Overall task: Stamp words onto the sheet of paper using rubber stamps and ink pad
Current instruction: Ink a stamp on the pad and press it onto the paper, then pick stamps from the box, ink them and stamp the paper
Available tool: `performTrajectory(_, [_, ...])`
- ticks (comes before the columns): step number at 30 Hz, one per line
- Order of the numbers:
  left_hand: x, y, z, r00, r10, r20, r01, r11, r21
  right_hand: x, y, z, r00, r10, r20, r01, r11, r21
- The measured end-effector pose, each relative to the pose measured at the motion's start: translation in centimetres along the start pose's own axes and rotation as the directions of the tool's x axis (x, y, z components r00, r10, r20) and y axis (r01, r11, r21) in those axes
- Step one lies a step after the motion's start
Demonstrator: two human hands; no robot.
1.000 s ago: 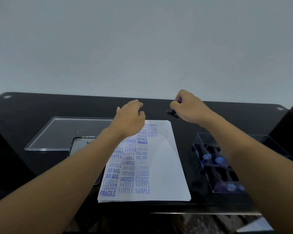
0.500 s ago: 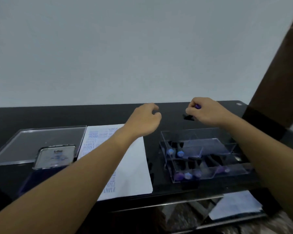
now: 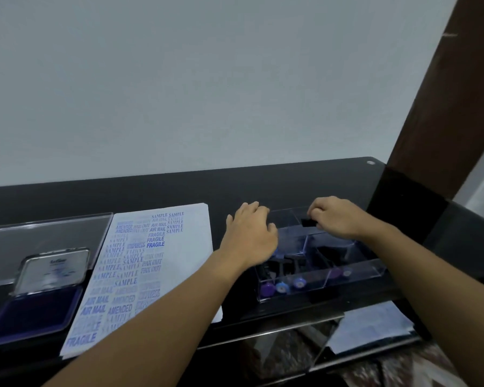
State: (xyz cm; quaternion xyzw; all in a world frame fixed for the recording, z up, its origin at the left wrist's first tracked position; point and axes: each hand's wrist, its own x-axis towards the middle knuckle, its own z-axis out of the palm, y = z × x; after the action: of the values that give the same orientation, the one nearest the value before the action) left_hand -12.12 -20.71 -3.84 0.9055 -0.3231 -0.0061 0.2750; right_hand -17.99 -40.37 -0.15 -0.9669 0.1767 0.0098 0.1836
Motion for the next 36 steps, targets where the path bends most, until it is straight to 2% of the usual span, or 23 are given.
performTrajectory(5, [-0.2, -0.7, 1.5, 0.999, -0.023, -0.032, 0.022, 0.999, -0.027, 0.3, 0.1, 1.4, 0.999, 0.008, -0.034, -0.01, 0.999, -0.051])
performTrajectory(16, [-0.6, -0.7, 1.4, 1.0, 0.002, -0.03, -0.001, 1.0, 0.012, -0.3, 0.9, 3.1, 0.993, 0.014, -0.113, -0.01, 0.999, 0.035])
performTrajectory(31, [-0.6, -0.8, 1.5, 1.0, -0.005, -0.027, 0.005, 1.0, 0.015, -0.4, 1.1, 3.5, 0.994, -0.056, -0.089, 0.052, 0.997, -0.048])
performTrajectory(33, [-0.6, -0.8, 1.6, 0.999, -0.015, -0.038, 0.013, 0.999, -0.043, -0.5, 0.7, 3.2, 0.989, -0.066, -0.136, 0.061, 0.997, -0.042])
performTrajectory(36, [-0.7, -0.9, 1.5, 0.987, -0.102, -0.125, 0.067, 0.963, -0.262, -0.7, -0.8, 2.7, 0.96, -0.094, -0.264, 0.093, 0.996, -0.016])
